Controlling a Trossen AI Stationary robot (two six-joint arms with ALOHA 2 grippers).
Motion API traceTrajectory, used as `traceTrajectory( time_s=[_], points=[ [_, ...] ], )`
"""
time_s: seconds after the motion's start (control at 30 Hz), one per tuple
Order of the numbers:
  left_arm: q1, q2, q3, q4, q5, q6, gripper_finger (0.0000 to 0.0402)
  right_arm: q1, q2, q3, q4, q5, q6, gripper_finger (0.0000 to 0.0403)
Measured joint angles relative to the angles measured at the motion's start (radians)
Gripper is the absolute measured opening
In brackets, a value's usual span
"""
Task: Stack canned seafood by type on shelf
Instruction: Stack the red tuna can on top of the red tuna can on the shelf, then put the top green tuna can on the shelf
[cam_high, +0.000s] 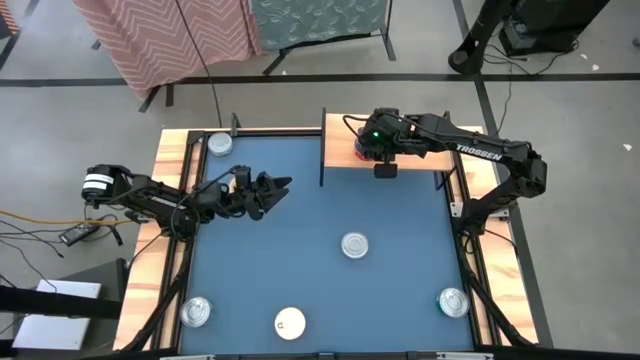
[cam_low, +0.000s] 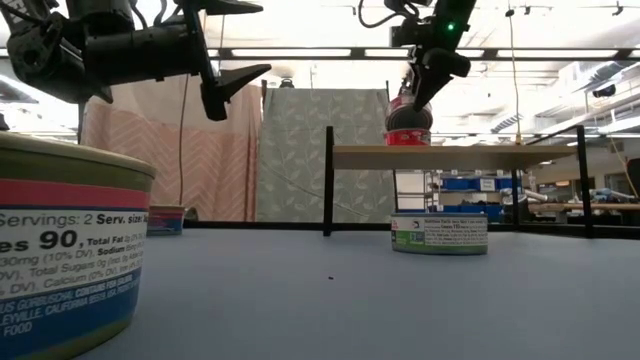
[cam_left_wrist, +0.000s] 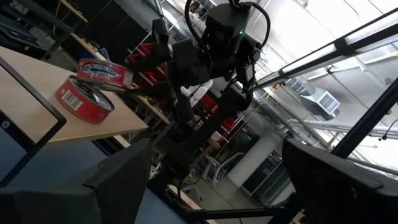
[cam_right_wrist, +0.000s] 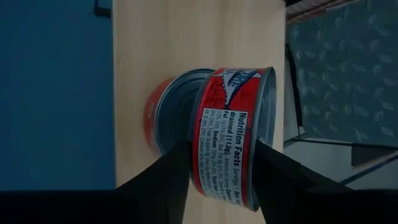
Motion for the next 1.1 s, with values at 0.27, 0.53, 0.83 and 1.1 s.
traceTrajectory(
  time_s=[0.27, 0.53, 0.83, 1.1],
  points=[
    [0.000, 0.000, 0.000, 0.000, 0.000, 0.001, 0.0362, -0.001, 0.004, -0.005, -0.056, -0.032, 0.004, 0.0188],
    [0.000, 0.000, 0.000, 0.000, 0.000, 0.004, 0.0362, 0.010, 0.004, -0.004, -0.089, -0.021, 0.051, 0.0188],
    [0.000, 0.000, 0.000, 0.000, 0.000, 0.005, 0.0362, 0.084, -0.006, 0.047, -0.167, 0.048, 0.098, 0.0181],
    [0.000, 0.000, 0.000, 0.001, -0.016, 0.037, 0.0362, 0.179, -0.010, 0.152, -0.154, -0.004, 0.513, 0.0152]
  ],
)
